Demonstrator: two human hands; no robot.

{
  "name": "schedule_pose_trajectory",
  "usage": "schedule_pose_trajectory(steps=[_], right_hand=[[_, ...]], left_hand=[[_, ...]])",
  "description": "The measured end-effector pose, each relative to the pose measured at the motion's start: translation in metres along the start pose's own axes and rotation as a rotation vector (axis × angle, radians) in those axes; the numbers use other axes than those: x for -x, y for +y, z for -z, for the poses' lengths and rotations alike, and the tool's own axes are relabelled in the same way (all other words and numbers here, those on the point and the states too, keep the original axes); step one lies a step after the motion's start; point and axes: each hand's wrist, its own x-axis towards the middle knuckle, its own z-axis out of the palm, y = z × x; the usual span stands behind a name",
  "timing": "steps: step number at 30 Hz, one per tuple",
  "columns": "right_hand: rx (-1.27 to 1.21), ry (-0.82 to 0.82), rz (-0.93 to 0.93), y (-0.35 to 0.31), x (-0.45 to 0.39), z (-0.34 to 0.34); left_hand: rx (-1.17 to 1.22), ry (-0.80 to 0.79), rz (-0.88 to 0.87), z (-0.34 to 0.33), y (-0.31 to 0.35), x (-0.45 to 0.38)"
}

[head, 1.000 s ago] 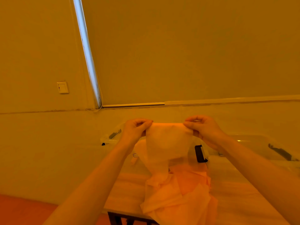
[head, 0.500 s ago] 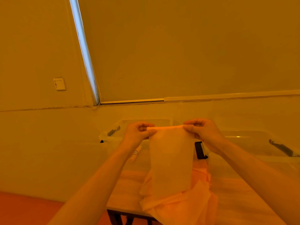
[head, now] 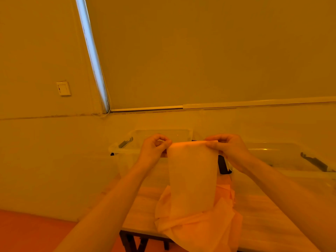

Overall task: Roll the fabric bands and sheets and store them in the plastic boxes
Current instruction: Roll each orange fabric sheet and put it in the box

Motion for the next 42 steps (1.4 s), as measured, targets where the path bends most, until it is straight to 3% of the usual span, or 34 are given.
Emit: schedule_pose_trajectory(steps=[28,42], right_hand=[[0.065,0.032,0.014,0.024,0.013,0.011],[0.141,0.007,0.031,0.035,0.019,0.011]], left_hand=[[-0.007,-0.130,0.020,-0.016,-0.027,0.007],[-0.063,-0.122,-0.005,-0.024,-0.036,0.009]])
